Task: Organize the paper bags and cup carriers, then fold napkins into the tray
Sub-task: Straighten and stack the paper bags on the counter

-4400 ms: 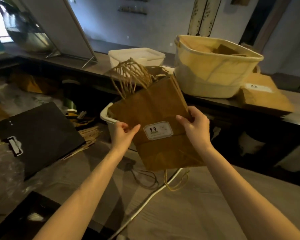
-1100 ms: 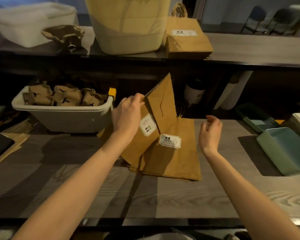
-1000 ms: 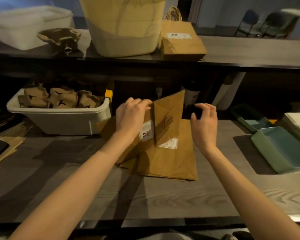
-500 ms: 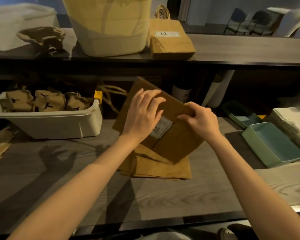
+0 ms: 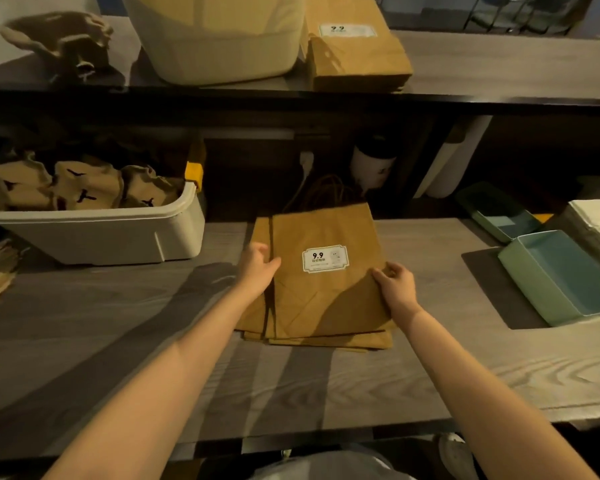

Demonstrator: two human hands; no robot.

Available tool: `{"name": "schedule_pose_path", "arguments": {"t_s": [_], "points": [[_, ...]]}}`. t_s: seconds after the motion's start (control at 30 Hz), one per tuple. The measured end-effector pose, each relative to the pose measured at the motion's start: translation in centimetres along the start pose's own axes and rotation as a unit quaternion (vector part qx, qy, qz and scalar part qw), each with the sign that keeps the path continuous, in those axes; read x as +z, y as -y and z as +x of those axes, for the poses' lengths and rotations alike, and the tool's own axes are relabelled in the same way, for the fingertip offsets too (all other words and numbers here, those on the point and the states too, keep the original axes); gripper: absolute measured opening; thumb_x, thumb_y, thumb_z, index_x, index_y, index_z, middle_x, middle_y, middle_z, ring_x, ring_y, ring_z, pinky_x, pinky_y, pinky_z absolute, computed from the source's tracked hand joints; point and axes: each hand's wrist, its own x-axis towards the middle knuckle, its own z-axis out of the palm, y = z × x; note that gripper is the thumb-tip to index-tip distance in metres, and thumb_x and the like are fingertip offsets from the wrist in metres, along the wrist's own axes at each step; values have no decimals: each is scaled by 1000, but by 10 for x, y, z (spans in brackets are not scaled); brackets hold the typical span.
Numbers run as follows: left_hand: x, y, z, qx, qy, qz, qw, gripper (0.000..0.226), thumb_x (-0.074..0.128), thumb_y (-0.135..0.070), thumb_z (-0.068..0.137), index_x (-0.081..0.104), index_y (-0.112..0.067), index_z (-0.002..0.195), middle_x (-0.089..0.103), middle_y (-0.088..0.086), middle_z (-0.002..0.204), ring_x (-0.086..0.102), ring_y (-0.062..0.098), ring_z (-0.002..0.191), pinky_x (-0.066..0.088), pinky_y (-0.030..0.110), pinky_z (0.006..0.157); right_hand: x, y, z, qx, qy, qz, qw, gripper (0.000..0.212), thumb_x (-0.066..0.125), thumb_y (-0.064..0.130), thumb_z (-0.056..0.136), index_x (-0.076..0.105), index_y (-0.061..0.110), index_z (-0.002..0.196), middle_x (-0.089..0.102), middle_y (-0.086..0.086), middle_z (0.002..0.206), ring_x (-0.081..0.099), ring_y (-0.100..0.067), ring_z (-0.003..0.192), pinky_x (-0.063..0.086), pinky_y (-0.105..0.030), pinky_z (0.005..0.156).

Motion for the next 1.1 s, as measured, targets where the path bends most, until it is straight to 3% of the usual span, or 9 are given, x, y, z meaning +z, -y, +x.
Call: {"name": "schedule_pose_path", "arguments": {"t_s": [0.1,0.2,0.3,0.4,0.5,0.6,0.7,0.9,1.1], "points": [[3,18,4,-56,-32,18,998,56,60,-23,89,34,-8,137,37,14,138,43,28,124,44,37,98,16,-11,10,45,-38,-13,998,41,60,19,88,55,10,128,51,-16,131,44,-32,122,38,-43,106],[3,26,5,-123,-47,32,991,60,59,-28,89,32,-7,139,37,15,140,37,31,129,39,41,101,25,-6,16,82,-25,-62,994,43,55,22,89,51,5,128,41,-17,133,40,-34,121,35,-40,103],[0,29,6,-150,-23,34,988,61,58,-31,89,32,-5,138,39,15,139,38,32,129,38,43,103,31,2,18,71,-5,-119,990,36,57,29,87,53,1,109,50,-18,112,51,-33,103,43,-43,92],[-2,28,8,-164,8,19,986,63,58,-38,88,34,-7,137,40,16,138,39,33,127,38,48,103,37,6,18,55,7,-121,991,30,57,26,88,48,5,107,50,-13,100,52,-29,93,46,-41,85],[1,25,5,-160,28,63,985,67,53,-38,91,28,-4,144,17,21,151,18,35,139,24,48,112,44,8,13,49,35,-112,992,41,56,24,91,42,0,121,49,-11,101,53,-27,99,45,-38,82],[1,22,1,-150,22,75,986,63,52,-34,93,30,-2,143,5,20,154,6,33,143,18,44,113,48,10,13,34,33,-138,989,34,56,24,91,48,-1,112,51,-11,96,53,-26,92,44,-36,74],[2,23,1,-145,39,72,986,48,54,-34,91,49,-6,129,22,20,148,20,35,137,28,43,109,45,12,16,35,30,-153,987,21,55,24,92,49,5,83,51,-11,91,50,-23,85,41,-34,70],[10,14,-7,-126,67,100,985,59,56,-35,89,39,-4,136,32,18,143,29,36,133,34,44,107,43,13,20,55,51,-179,981,33,54,30,92,52,2,109,53,-12,98,57,-31,102,48,-41,85],[10,19,1,-168,68,-23,983,51,62,-34,86,49,-6,127,51,12,130,51,31,118,46,43,97,35,9,22,54,65,-196,977,41,57,30,92,52,-4,115,54,-18,105,53,-34,109,45,-39,85]]}}
